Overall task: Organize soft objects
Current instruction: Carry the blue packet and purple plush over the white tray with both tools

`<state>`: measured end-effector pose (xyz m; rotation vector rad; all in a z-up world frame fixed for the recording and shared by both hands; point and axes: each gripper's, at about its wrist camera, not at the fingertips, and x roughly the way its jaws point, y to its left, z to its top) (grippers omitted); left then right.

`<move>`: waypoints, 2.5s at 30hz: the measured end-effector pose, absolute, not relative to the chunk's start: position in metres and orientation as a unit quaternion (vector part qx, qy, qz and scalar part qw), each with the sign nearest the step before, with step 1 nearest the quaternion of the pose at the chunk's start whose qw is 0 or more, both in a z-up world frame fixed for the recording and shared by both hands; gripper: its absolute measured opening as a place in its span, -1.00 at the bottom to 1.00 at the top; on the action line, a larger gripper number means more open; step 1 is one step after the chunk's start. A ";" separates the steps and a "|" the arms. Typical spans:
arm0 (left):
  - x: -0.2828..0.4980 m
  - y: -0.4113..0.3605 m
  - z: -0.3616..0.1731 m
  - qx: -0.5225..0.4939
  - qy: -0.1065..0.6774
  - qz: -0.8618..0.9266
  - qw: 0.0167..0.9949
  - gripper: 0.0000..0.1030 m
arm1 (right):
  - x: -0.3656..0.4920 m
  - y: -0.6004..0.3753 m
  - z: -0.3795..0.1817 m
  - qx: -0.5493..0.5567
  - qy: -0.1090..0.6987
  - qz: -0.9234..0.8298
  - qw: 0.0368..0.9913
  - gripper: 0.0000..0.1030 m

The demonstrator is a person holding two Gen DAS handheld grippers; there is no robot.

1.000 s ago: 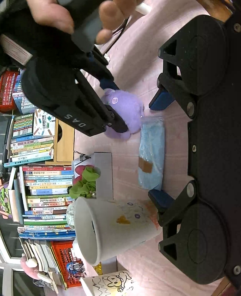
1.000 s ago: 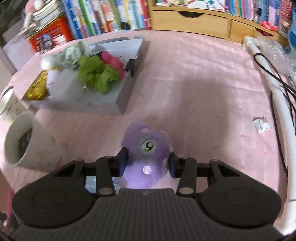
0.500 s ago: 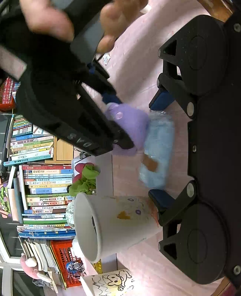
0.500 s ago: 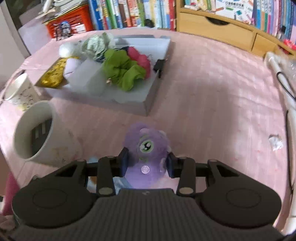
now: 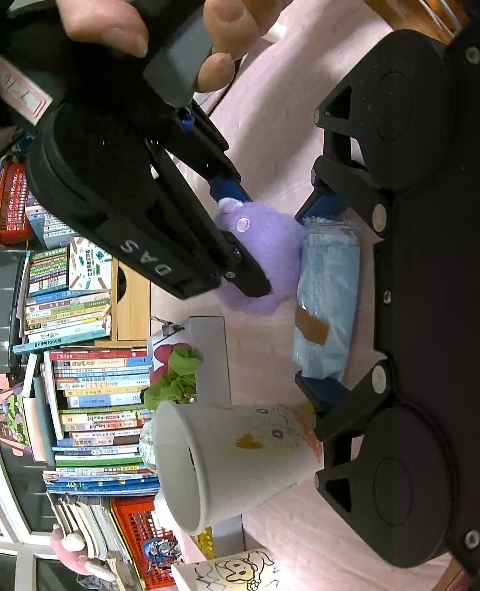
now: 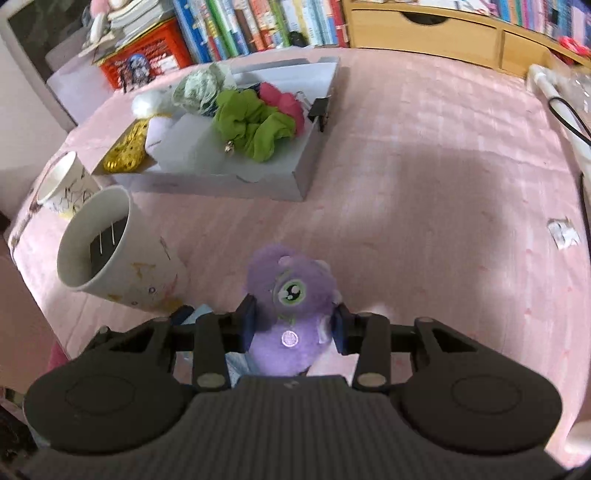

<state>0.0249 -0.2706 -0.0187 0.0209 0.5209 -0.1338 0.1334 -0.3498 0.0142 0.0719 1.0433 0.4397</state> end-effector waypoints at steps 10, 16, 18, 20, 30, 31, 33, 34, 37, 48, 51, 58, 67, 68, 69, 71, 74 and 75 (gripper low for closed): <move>0.017 -0.261 -0.001 -0.008 0.236 -0.074 0.969 0.51 | 0.113 -0.372 0.037 0.066 0.448 0.152 0.878 -0.11; 0.005 -0.257 0.013 -0.013 0.216 -0.089 0.972 0.51 | 0.101 -0.378 0.048 0.082 0.428 0.127 0.891 -0.11; 0.000 -0.254 0.020 -0.014 0.210 -0.096 0.973 0.51 | 0.097 -0.377 0.052 0.083 0.423 0.121 0.894 -0.11; -0.005 -0.251 0.027 -0.014 0.202 -0.103 0.974 0.51 | 0.093 -0.377 0.058 0.084 0.416 0.115 0.898 -0.11; -0.027 -0.216 0.071 0.004 0.158 -0.149 0.976 0.51 | 0.071 -0.367 0.086 0.099 0.372 0.092 0.918 -0.10; -0.028 -0.211 0.076 0.008 0.153 -0.151 0.977 0.51 | 0.070 -0.365 0.088 0.100 0.368 0.091 0.920 -0.10; -0.026 -0.198 0.086 0.017 0.146 -0.155 0.977 0.51 | 0.068 -0.358 0.092 0.101 0.360 0.090 0.923 -0.10; -0.024 -0.191 0.091 0.020 0.145 -0.154 0.977 0.51 | 0.067 -0.354 0.093 0.101 0.357 0.091 0.924 -0.10; -0.019 -0.172 0.105 0.028 0.136 -0.147 0.979 0.51 | 0.064 -0.341 0.098 0.101 0.346 0.098 0.928 -0.10; 0.025 -0.107 0.152 0.049 0.124 -0.116 0.984 0.51 | 0.080 -0.305 0.116 0.104 0.310 0.102 0.940 -0.09; 0.047 -0.091 0.159 0.045 0.143 -0.111 0.982 0.51 | 0.090 -0.298 0.117 0.105 0.312 0.102 0.939 -0.09; 0.101 -0.066 0.159 0.046 0.178 -0.084 0.979 0.51 | 0.118 -0.282 0.118 0.108 0.309 0.097 0.940 -0.08; 0.180 -0.046 0.150 0.032 0.226 -0.053 0.972 0.51 | 0.167 -0.271 0.105 0.115 0.323 0.083 0.936 -0.08; 0.191 -0.043 0.149 0.025 0.237 -0.051 0.970 0.51 | 0.172 -0.270 0.103 0.115 0.323 0.085 0.935 -0.07; 0.198 -0.040 0.148 0.019 0.245 -0.050 0.968 0.51 | 0.177 -0.269 0.102 0.115 0.323 0.087 0.935 -0.06; 0.216 -0.035 0.146 0.009 0.264 -0.048 0.963 0.51 | 0.188 -0.267 0.101 0.114 0.321 0.089 0.936 -0.06; 0.239 -0.032 0.142 0.005 0.287 -0.044 0.957 0.51 | 0.204 -0.263 0.101 0.109 0.316 0.092 0.938 -0.05; 0.245 -0.032 0.140 0.002 0.295 -0.043 0.954 0.51 | 0.209 -0.262 0.100 0.106 0.316 0.093 0.938 -0.04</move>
